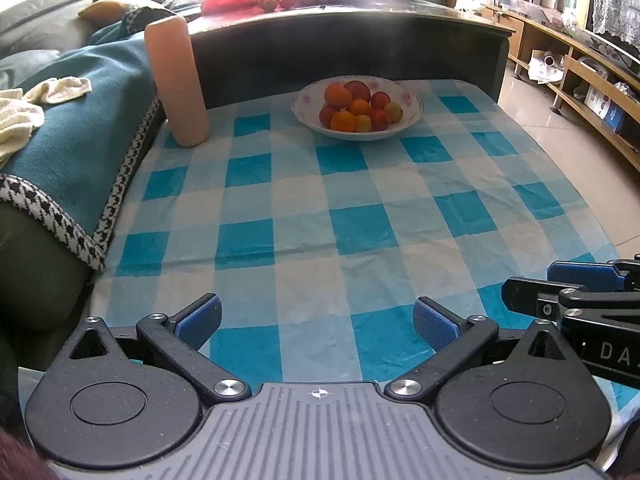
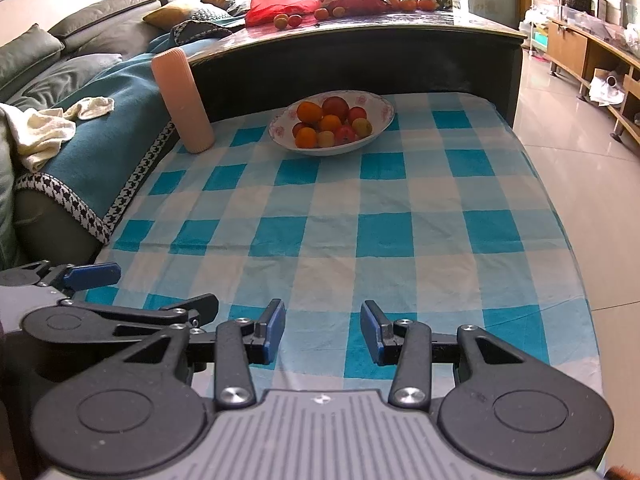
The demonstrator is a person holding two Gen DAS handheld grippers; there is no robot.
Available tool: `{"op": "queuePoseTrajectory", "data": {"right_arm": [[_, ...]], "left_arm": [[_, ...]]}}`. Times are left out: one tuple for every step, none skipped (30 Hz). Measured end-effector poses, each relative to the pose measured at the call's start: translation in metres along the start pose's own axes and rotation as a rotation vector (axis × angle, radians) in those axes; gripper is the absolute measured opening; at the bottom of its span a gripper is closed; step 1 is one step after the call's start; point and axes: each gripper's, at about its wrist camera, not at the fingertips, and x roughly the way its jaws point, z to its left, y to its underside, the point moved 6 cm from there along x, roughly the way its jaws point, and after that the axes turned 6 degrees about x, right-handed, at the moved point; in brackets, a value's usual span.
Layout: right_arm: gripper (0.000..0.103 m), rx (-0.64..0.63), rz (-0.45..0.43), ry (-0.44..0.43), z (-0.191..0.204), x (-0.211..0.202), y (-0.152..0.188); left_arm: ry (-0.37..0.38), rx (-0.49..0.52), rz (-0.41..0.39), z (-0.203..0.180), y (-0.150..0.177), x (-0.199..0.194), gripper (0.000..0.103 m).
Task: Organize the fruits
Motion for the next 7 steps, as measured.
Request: {"op": "queuePoseTrajectory", "data": {"right_arm": [[0.056,0.001,0.0,0.0,-0.0002,0.0,-0.0001],[0.056,0.001,0.0,-0.001,-0.0001,0.0001,0.0],[0.056,0.001,0.0,0.0,0.0,0.0002,0.0001],[0.056,-0.001,0.0,0.001,-0.0002,0.0001,0.0001],[0.056,0.0,0.0,0.002,-0.0002,0.0001,0.0001],[0.056,0.0,0.001,0.002,-0.0002,0.0003,0.0002],[0.056,0.0,0.002,0.003,-0.0004,0.0005,0.0002]], "left_arm": [[-0.001,0.0,-0.001,0.0001,-0.0001,-0.0001,0.103],[-0.002,-0.002,-0.004,0.0005,-0.0002,-0.0003,0.103],[-0.004,-0.006,-0.007,0.0011,-0.0006,-0.0008,0.103],[-0.006,-0.008,-0.01,0.0014,-0.0011,-0.0013,0.103],[-0.007,-0.009,-0.011,0.0015,-0.0015,-0.0018,0.103],[-0.009,-0.01,-0.013,0.0014,-0.0015,-0.0024,0.103],[-0.011,-0.011,-0.014,0.0014,-0.0018,-0.0027,0.103]]}}
